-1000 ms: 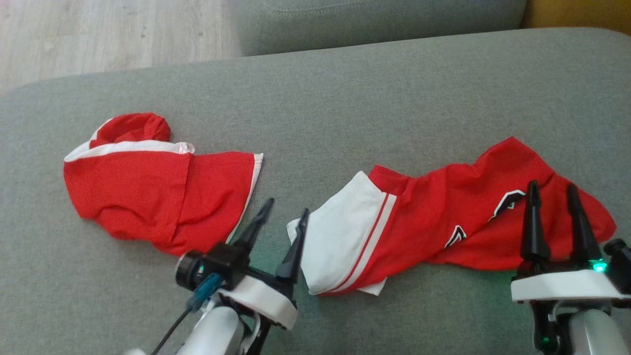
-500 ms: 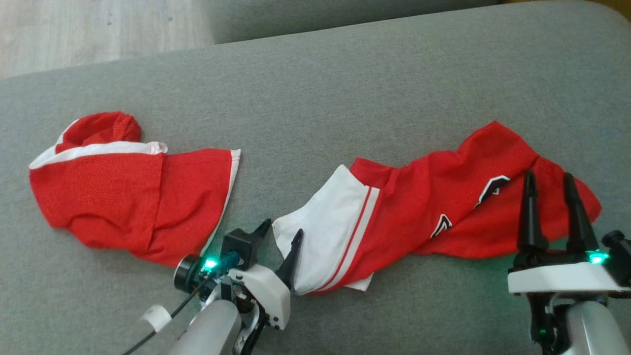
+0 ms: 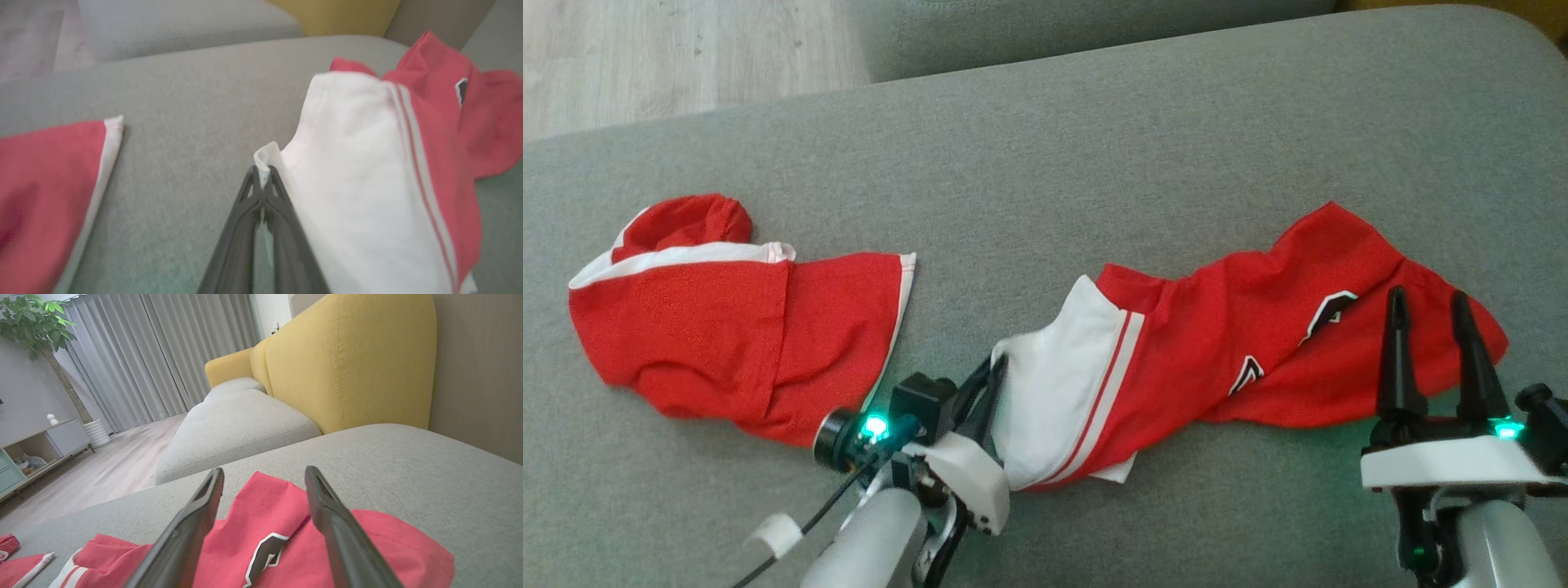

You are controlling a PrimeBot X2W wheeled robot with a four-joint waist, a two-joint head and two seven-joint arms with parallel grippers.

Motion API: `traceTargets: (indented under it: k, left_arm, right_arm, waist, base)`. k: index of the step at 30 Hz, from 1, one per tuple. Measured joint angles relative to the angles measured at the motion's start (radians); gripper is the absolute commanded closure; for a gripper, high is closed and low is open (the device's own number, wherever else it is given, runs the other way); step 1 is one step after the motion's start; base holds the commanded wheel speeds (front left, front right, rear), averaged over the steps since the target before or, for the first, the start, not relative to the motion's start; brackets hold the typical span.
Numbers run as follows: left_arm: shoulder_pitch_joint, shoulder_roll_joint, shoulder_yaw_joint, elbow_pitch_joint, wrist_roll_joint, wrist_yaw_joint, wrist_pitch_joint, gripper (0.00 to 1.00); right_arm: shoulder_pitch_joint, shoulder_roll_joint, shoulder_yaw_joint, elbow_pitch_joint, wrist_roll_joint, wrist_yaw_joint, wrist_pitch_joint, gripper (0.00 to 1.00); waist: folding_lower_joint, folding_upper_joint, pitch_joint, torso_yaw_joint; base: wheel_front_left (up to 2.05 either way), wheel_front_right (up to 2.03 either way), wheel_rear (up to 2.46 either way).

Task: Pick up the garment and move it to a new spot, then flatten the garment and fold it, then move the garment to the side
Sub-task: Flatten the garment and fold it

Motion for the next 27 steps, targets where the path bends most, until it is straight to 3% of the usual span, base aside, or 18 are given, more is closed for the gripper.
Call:
traceTargets:
  k: [8, 15, 20, 27]
  left_arm:
    - [-0.095, 0.045, 0.015, -0.166, 0.022, -0.023, -0.086, 1.0]
    - [-0.361, 0.125, 0.022, -0.245, 0.043, -0.07, 0.024, 1.0]
    - [-0.549, 0.193, 0.012, -0.175, 0.051, -0.089, 0.105, 1.0]
    - [-0.795, 0.281, -0.009, 0.041, 0.072, -0.097, 0.141, 1.0]
  right_arm:
    - [-0.008, 0.0, 0.018, 0.006, 0.0, 0.0, 0.0, 0.0]
    - [-0.059, -0.001, 0.068, 0.005, 0.032, 0.0, 0.0, 0.0]
    - [-0.097, -0.001, 0.126, 0.0, 0.068, 0.0, 0.0, 0.0]
    - [-0.151, -0.002, 0.233, -0.025, 0.118, 0.0, 0.0, 0.0]
  waist:
    - [-0.0001, 0.0, 0.0, -0.016]
    - [0.0, 0.0, 0.026, -0.064]
    - [0.0, 0.0, 0.06, -0.117]
    - [0.0001, 0.0, 0.127, -0.206]
  base:
    - [0.0, 0.0, 0.0]
    - [0.0, 0.0, 0.0]
    - [0.0, 0.0, 0.0]
    - [0.0, 0.0, 0.0]
